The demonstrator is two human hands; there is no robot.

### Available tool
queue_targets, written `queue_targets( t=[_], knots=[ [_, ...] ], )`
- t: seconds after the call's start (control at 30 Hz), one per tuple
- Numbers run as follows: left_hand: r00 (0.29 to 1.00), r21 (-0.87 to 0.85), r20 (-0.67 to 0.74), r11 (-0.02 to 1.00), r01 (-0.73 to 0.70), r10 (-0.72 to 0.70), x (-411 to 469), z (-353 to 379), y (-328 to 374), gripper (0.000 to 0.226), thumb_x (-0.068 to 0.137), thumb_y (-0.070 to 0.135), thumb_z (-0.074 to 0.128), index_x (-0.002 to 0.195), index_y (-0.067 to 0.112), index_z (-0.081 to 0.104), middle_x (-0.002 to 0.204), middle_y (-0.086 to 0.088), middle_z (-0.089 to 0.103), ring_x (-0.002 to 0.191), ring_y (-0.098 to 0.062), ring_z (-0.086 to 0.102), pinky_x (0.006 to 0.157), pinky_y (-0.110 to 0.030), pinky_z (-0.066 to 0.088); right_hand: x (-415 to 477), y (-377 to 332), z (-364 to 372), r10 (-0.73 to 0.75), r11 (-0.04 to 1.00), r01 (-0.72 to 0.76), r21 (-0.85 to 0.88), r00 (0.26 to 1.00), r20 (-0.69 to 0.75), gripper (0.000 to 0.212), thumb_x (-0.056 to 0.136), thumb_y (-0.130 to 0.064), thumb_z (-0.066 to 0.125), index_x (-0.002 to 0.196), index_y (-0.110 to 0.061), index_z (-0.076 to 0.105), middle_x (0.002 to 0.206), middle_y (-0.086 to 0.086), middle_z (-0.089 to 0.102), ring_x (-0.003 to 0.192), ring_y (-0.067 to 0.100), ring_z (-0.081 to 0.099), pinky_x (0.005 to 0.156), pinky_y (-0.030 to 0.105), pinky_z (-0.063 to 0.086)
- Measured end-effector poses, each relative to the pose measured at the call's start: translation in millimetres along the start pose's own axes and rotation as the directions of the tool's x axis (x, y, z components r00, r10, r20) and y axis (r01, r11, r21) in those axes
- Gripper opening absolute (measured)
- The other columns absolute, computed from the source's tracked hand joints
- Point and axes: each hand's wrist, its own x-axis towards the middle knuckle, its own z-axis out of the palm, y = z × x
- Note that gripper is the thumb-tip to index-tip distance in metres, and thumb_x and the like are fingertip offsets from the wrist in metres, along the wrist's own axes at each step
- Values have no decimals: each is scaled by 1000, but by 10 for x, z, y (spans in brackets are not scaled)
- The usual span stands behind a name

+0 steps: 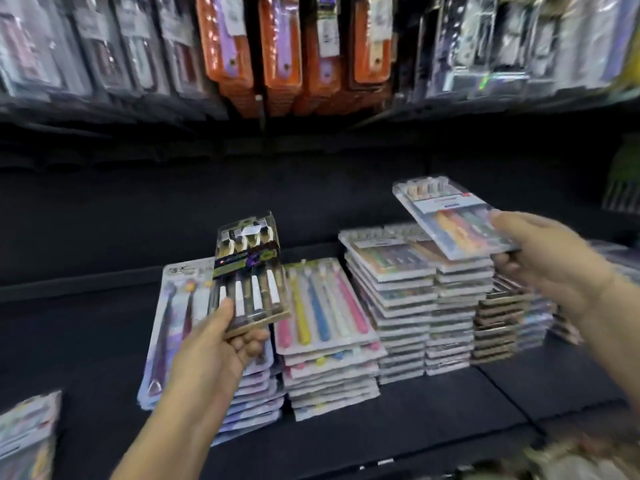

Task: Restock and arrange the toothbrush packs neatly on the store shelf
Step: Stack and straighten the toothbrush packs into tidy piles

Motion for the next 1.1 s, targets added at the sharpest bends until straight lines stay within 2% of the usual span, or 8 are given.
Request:
queue_targets(
  t=[0.27,0.5,0.63,0.73,0.83,0.9,1.0,1.1],
  knots=[
    [996,45,70,998,53,-56,-48,465,-171,25,102,24,46,102,1,57,68,-12,67,53,-16,63,47,-21,53,696,194,-92,59,922,-59,-383,998,-11,31,97,-27,60,112,-1,63,77,7,55,45,12,48,38,22,39],
    [989,68,128,996,66,-74,-148,820,-236,27,101,25,45,108,2,58,70,-9,69,53,-14,62,49,-21,53,623,216,-105,-226,505,26,-863,969,-104,48,91,-56,55,111,-14,65,114,11,61,94,29,59,77,32,44],
    [972,60,227,997,43,-55,-256,1208,-357,29,101,27,44,116,4,54,73,-8,68,57,-15,62,52,-23,53,-59,176,-74,-389,822,346,-453,921,-3,28,91,-49,58,97,-22,64,95,-2,65,77,10,60,67,25,45],
    [960,140,275,990,12,-50,-349,1611,-548,27,103,34,44,113,13,56,86,-6,67,65,-17,61,64,-26,52,-635,184,12,-135,986,156,-53,951,279,47,80,-55,54,109,-20,63,94,2,68,65,12,63,51,24,47],
    [912,312,393,950,-10,-119,-542,1990,-715,33,102,44,41,123,22,54,116,-5,67,100,-26,63,89,-33,51,-714,291,-122,-157,984,138,112,969,191,43,78,-44,60,110,-15,63,80,4,70,59,15,62,47,24,47],
    [898,595,432,774,-218,-79,-560,2159,-785,34,102,48,36,121,24,51,118,3,60,108,-19,56,91,-32,46,-621,346,-343,-153,969,137,204,986,61,37,84,-37,61,110,-10,63,80,8,68,55,15,60,46,22,47],
    [788,802,534,111,-587,308,-266,2259,-797,39,100,46,38,125,22,56,121,3,47,113,-16,40,100,-35,33,-389,439,-758,-87,958,106,265,993,-84,14,96,-23,54,98,-10,57,66,3,61,46,10,57,41,19,44],
    [746,794,601,-101,-600,288,118,2318,-805,48,102,43,36,146,24,39,152,-3,33,141,-24,25,114,-42,21,-137,558,-1072,-2,953,41,301,992,-129,10,99,-19,52,100,-9,55,66,4,55,42,7,53,40,18,44]
  ],
)
